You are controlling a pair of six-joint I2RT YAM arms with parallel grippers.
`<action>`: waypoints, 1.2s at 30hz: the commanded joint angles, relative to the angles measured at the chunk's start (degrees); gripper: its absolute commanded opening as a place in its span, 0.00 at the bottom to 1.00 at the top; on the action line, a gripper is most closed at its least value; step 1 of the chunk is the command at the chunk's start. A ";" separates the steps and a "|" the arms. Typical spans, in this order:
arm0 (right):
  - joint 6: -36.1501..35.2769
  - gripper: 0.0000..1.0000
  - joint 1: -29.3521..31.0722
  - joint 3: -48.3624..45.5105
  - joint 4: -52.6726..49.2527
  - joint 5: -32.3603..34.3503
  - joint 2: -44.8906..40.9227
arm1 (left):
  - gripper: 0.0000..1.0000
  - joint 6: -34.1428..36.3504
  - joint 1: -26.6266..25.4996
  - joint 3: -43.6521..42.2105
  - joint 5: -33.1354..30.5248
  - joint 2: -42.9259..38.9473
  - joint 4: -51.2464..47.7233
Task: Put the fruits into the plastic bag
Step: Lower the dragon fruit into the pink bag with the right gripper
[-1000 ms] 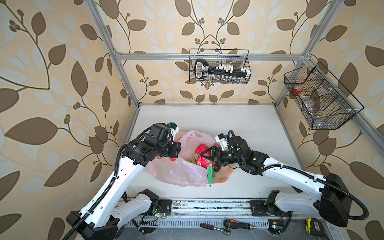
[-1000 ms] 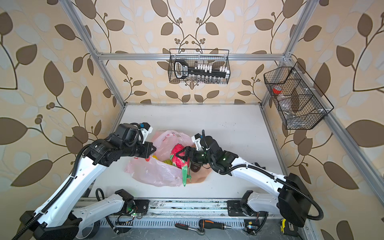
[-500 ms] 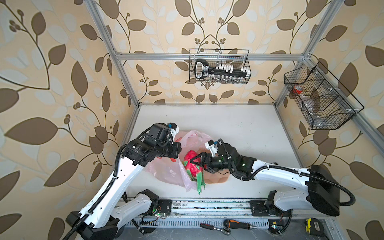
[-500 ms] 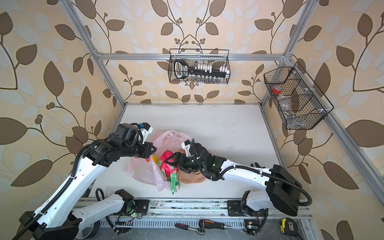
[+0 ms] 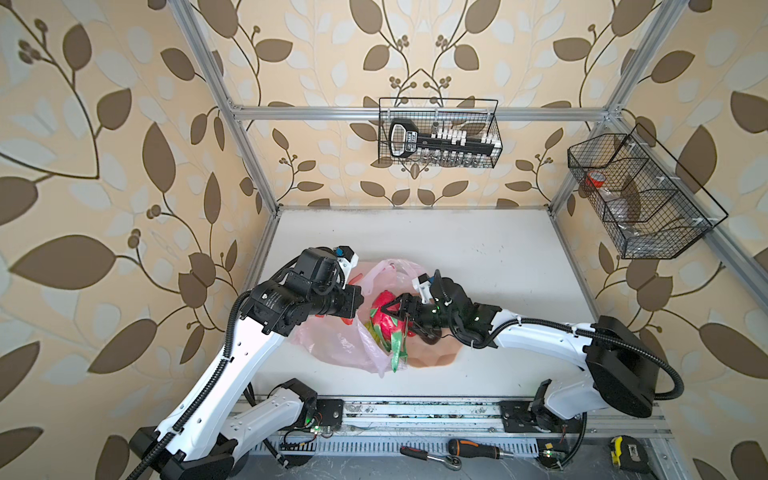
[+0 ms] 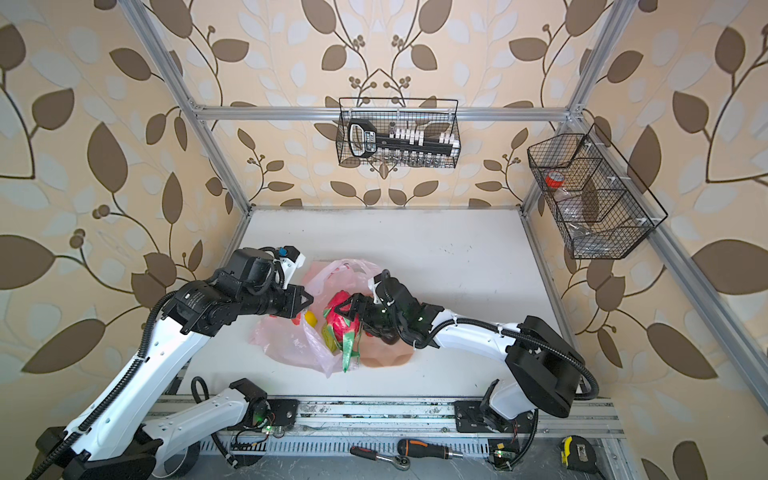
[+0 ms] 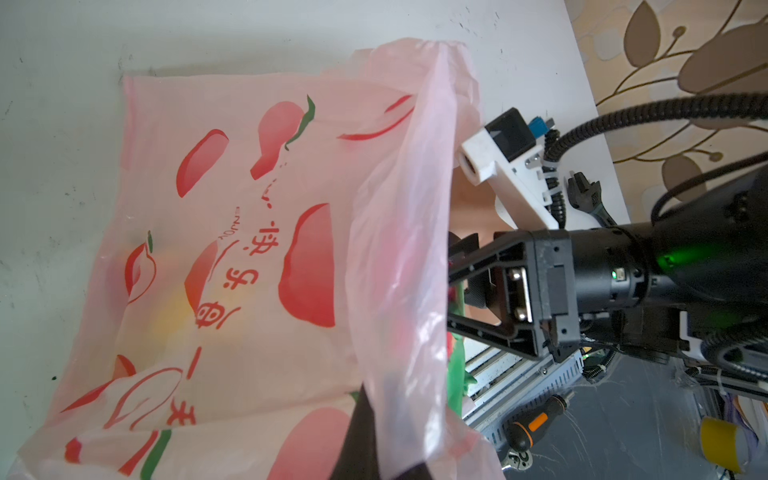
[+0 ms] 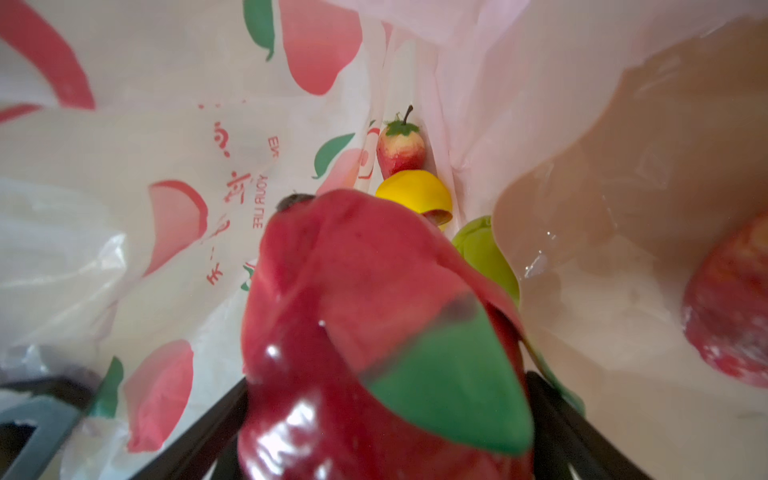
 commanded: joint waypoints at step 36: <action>-1.66 0.34 -2.42 17.31 -0.25 -3.55 10.47 | 0.00 -0.85 0.60 1.65 0.89 0.60 0.45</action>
